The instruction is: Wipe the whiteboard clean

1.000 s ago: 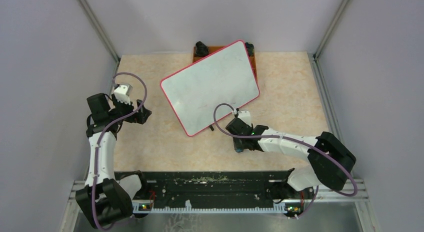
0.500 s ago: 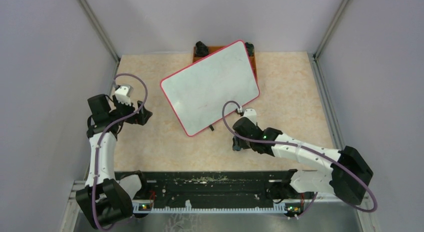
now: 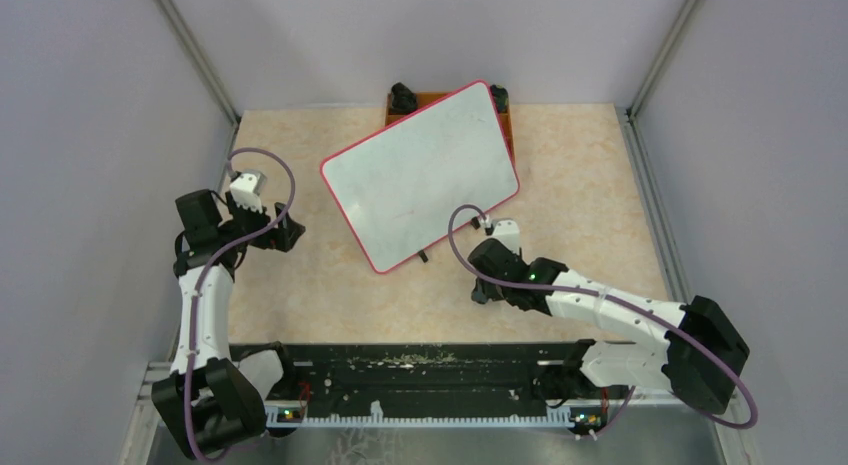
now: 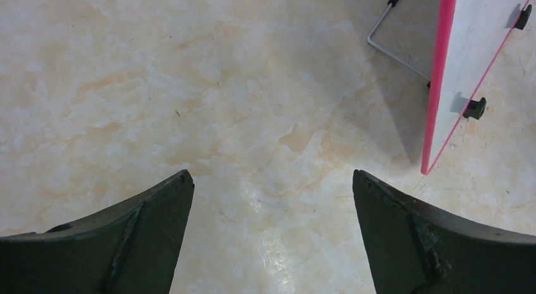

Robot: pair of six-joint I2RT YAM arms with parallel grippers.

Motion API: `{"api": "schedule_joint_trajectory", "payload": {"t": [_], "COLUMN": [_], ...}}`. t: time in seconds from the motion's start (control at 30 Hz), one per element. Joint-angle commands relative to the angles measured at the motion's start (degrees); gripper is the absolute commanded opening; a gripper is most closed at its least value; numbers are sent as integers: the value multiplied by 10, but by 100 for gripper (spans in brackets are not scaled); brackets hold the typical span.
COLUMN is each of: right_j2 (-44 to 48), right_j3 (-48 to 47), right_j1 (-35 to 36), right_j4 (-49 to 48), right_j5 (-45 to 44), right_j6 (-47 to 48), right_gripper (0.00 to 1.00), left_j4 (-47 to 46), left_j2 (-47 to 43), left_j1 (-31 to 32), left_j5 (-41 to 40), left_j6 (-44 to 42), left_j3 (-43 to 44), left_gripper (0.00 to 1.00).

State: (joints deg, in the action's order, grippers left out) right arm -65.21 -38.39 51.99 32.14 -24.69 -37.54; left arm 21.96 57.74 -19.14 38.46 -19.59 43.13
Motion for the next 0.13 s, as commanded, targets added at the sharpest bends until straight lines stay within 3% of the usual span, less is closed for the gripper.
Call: {"api": "schedule_joint_trajectory", "payload": {"t": [0.0, 0.1], "right_j2": [16, 13], "right_j3": [15, 12], "right_j1": [4, 3], "right_j4": [-17, -8], "right_j5": [-19, -21], "right_j6": [-4, -9], "right_gripper": [48, 48], "left_j4": [9, 6], "left_j2": [-11, -12], "left_j1": [-4, -4], "left_j5": [14, 16], "left_j6": [-14, -14], "left_j3": [-4, -5], "left_gripper": [100, 100]}}
